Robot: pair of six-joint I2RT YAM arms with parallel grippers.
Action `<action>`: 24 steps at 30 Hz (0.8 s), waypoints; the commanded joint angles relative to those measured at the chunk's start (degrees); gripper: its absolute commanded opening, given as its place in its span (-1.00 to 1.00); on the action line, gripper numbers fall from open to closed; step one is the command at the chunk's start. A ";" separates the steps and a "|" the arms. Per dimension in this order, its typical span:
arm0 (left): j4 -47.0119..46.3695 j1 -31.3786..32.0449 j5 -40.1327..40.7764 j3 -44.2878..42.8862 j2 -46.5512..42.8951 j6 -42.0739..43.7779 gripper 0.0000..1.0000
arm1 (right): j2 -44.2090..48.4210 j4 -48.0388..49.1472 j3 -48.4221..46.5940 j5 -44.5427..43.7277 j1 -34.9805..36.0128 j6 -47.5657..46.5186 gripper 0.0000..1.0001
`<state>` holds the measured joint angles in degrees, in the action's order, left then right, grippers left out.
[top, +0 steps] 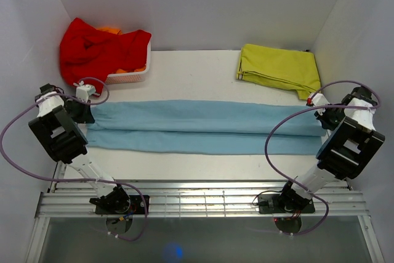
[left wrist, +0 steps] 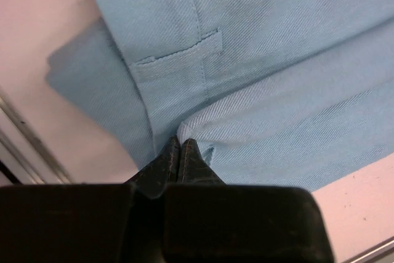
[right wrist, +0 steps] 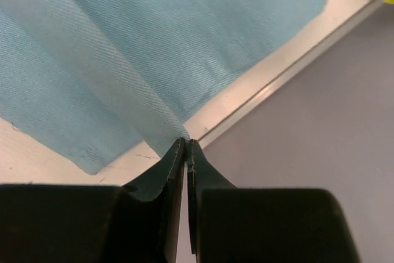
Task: Fold and stack the trousers
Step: Fold the trousers
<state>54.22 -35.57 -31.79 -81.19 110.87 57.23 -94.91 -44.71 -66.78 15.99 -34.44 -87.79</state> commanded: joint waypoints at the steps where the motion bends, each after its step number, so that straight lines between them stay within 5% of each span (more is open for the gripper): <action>1: -5.00 -2.48 2.53 -3.79 -6.27 4.90 -1.00 | 3.33 -0.11 -5.54 -0.44 -2.65 -2.91 -0.84; 15: -6.58 -7.05 -5.03 -22.51 -1.01 -3.61 -1.00 | -1.76 -4.68 -21.63 5.28 -4.33 0.51 -0.85; 24: -12.11 -7.05 -7.06 -27.27 -0.57 -12.39 -1.00 | -4.48 -3.73 -32.78 8.44 -3.62 7.52 -0.84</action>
<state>49.15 -41.34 -39.79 -104.90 111.35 49.58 -98.39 -52.14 -94.72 24.12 -38.30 -84.49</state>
